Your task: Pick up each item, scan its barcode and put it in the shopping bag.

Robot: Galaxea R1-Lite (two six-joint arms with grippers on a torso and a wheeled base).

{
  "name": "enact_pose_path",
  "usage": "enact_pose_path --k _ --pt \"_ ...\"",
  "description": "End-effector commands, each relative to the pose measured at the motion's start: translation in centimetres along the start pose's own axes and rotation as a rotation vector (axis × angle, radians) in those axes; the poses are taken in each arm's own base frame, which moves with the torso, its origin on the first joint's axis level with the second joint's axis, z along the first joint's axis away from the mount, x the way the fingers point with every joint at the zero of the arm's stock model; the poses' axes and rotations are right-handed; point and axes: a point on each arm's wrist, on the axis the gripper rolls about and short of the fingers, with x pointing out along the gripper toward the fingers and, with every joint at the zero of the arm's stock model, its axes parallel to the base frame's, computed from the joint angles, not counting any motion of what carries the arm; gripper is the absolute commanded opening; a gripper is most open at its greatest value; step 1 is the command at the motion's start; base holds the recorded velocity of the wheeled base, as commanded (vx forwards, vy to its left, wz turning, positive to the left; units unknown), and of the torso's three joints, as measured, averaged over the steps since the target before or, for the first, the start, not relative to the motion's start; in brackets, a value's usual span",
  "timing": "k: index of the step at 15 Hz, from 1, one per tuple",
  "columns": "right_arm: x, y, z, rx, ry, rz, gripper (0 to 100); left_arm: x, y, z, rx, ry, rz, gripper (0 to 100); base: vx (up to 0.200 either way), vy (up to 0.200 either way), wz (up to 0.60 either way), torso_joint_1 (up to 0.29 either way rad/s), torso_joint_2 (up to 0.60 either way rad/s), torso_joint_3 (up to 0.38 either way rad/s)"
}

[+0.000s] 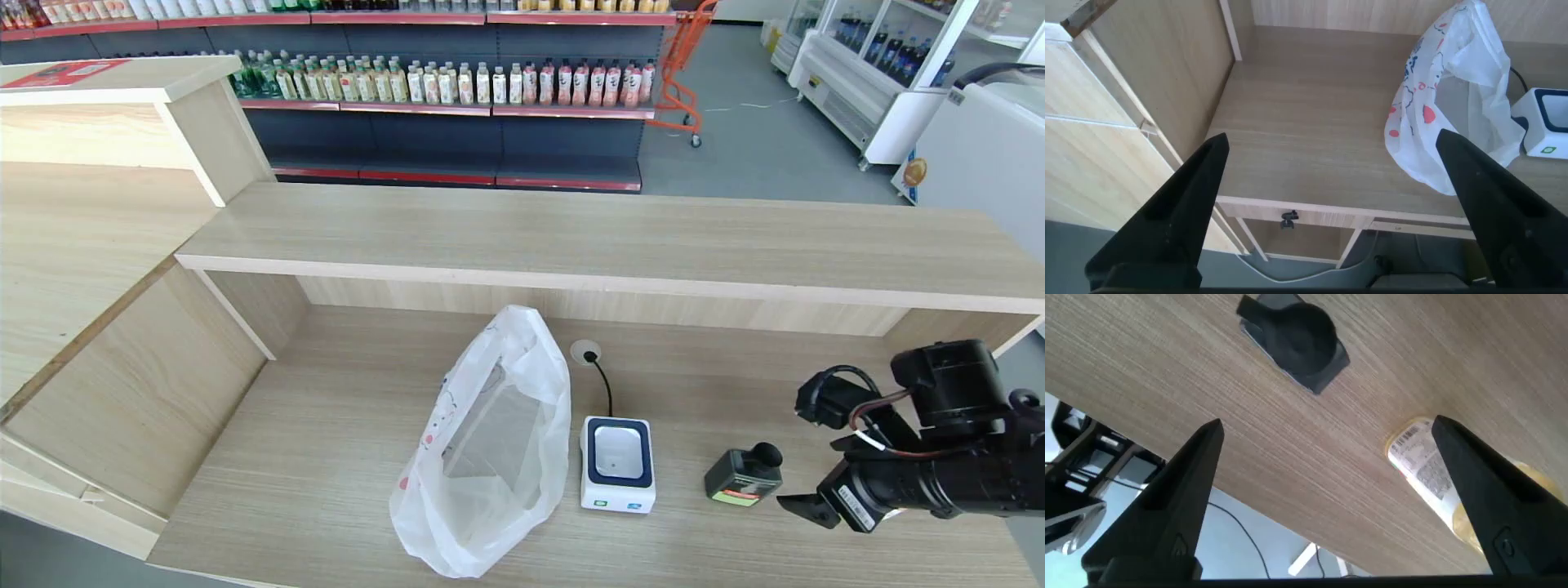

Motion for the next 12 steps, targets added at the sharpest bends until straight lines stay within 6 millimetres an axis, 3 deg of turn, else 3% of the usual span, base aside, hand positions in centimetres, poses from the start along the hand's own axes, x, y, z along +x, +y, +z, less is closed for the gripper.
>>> enact_pose_path --k 1,6,12 --pt "3.2 0.6 -1.1 -0.043 0.038 0.098 100 0.0 0.0 0.0 0.000 0.001 0.000 100 0.000 0.000 0.00 0.000 0.00 0.000" --pt "6.9 0.3 -0.6 -0.170 -0.098 0.138 100 0.0 0.0 0.0 0.000 -0.001 0.000 100 0.000 0.000 0.00 0.000 0.00 0.000" --pt "9.4 0.5 -0.7 -0.189 -0.130 0.195 100 0.0 0.0 0.0 0.000 -0.001 0.000 100 0.000 0.000 0.00 0.000 0.00 0.000"
